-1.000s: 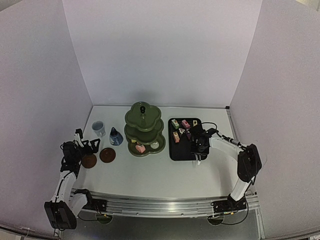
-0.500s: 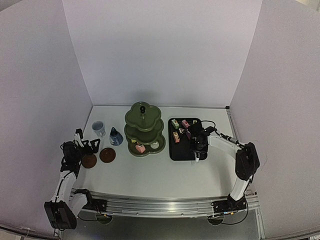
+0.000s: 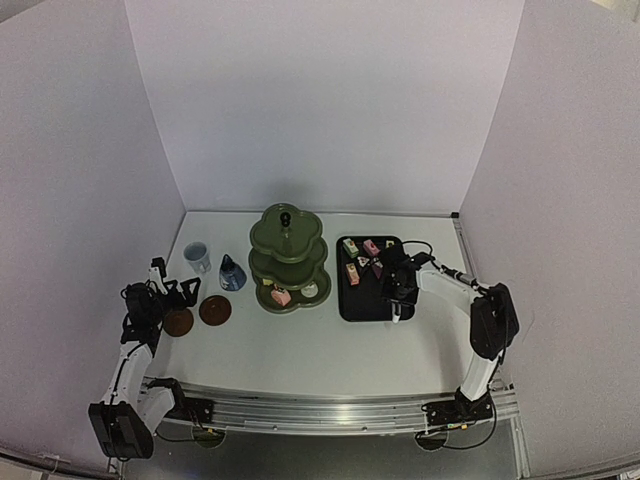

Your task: Serve the afternoon tea

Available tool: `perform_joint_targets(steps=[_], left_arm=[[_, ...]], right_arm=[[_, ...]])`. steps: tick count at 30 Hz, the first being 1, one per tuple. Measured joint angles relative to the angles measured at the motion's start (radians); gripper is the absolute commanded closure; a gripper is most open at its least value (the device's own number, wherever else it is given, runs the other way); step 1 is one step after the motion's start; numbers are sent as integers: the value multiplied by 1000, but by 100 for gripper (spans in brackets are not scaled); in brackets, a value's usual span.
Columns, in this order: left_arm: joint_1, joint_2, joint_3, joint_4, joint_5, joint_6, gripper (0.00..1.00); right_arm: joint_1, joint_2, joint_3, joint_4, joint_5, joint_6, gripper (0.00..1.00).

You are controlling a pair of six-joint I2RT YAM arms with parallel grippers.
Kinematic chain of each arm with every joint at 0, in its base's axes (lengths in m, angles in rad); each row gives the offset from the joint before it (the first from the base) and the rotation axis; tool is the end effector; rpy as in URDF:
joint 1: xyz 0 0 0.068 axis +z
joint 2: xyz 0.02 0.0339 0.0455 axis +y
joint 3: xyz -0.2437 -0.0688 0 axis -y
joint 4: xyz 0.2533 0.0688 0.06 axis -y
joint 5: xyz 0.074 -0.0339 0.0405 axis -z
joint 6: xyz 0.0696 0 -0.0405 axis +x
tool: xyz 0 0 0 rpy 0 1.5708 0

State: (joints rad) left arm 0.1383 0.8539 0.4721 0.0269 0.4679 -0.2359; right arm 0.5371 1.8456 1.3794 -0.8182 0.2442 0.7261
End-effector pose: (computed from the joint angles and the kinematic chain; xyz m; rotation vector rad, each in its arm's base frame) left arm 0.2469 0.0027 0.2112 -0.0437 1.9188 -0.5150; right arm 0.3345 0.1796 0.1520 0.3099 2.7508 -0.0385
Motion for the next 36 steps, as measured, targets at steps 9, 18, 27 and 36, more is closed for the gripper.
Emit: perform_joint_targets(steps=[9, 18, 27, 36], left_arm=[[0, 0, 0, 0, 0, 0, 0], [0, 0, 0, 0, 0, -1, 0], [0, -2, 2, -2, 0, -7, 0], [0, -14, 18, -47, 0, -7, 0]], right_arm=[[1, -38, -46, 16, -3, 11, 100], [0, -166, -70, -46, 2, -2, 100], [0, -261, -65, -74, 5, -82, 100], [-2, -323, 52, -92, -88, -282, 100]])
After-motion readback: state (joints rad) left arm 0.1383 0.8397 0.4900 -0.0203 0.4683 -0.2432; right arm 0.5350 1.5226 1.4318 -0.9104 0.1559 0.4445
